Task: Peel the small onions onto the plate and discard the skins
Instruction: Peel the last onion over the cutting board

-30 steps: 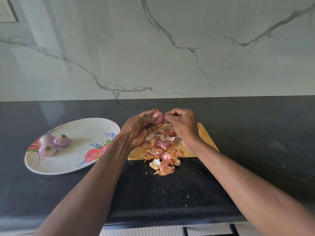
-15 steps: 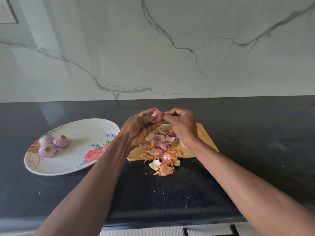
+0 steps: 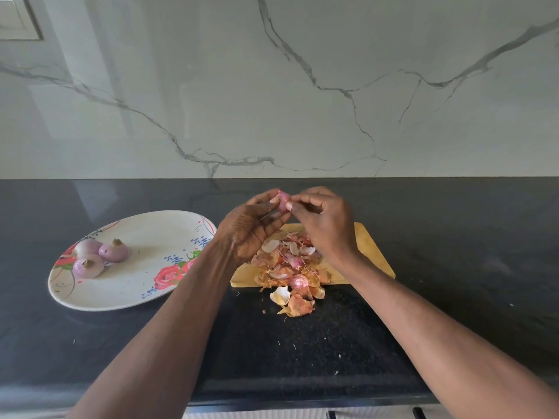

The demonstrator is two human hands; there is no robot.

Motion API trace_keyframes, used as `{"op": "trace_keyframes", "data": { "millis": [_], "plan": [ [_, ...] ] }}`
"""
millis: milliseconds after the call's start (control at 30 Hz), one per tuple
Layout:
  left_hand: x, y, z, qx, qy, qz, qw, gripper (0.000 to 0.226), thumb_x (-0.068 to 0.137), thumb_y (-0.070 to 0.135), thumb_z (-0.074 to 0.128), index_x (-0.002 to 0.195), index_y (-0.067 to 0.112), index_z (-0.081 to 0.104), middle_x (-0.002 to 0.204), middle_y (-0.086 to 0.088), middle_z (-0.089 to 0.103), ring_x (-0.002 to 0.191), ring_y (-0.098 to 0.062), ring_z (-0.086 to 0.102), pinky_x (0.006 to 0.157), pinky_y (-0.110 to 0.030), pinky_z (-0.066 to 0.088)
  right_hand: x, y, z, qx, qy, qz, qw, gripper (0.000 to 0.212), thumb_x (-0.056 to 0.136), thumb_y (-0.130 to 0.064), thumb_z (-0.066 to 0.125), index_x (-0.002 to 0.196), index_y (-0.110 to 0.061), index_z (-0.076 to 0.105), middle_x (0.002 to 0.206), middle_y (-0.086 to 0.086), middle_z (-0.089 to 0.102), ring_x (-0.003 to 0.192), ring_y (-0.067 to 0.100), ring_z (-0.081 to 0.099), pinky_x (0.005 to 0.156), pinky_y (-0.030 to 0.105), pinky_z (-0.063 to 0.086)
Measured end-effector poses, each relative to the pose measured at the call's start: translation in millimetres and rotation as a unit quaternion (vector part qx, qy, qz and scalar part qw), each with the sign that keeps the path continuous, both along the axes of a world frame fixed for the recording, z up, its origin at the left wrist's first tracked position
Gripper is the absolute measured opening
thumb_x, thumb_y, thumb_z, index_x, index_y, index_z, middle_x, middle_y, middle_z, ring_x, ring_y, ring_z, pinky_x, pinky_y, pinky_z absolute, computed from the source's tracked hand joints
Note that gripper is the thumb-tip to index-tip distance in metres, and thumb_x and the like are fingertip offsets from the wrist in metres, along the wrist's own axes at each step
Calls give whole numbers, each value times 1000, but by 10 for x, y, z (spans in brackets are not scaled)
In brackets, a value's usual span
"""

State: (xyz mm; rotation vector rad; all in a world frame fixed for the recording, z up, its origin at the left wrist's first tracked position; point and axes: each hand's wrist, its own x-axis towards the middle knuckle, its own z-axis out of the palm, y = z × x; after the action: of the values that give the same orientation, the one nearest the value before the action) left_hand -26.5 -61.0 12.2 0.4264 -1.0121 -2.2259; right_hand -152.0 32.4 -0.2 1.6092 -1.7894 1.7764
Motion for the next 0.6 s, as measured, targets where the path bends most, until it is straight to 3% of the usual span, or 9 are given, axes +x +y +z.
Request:
{"op": "trace_keyframes", "data": {
  "millis": [133,333,500,600],
  "plan": [
    [-31,-17,-20,-16,-11,15,1000,25,92,-6,58,115,0,65,100,-15,74,88,-21,72,84,-34,62,-16,-29,-37,-12,85,-28,996,19,86,-11,77,101,0,77,86,5,68,74,13,63,61,29,56],
    [-67,-15,-48,-21,-11,38,999,18,90,-7,61,106,-1,68,94,-16,75,81,-20,75,76,-34,63,-33,-44,-31,-8,120,-48,992,11,87,-7,74,93,2,78,77,8,67,65,19,63,53,40,55],
    [-65,29,-35,-30,-19,55,998,26,80,-5,68,105,-3,68,92,-16,76,80,-21,75,70,-32,62,-49,-39,-26,16,138,-52,989,12,88,-8,71,82,0,77,74,7,65,62,20,61,51,42,53],
    [-70,42,-37,-49,-31,67,996,23,78,-4,69,101,-2,69,90,-15,76,78,-20,75,66,-29,61,-26,-44,1,30,182,-78,980,21,89,-9,66,70,-1,69,71,6,61,57,21,57,47,36,50]
  ]
}}
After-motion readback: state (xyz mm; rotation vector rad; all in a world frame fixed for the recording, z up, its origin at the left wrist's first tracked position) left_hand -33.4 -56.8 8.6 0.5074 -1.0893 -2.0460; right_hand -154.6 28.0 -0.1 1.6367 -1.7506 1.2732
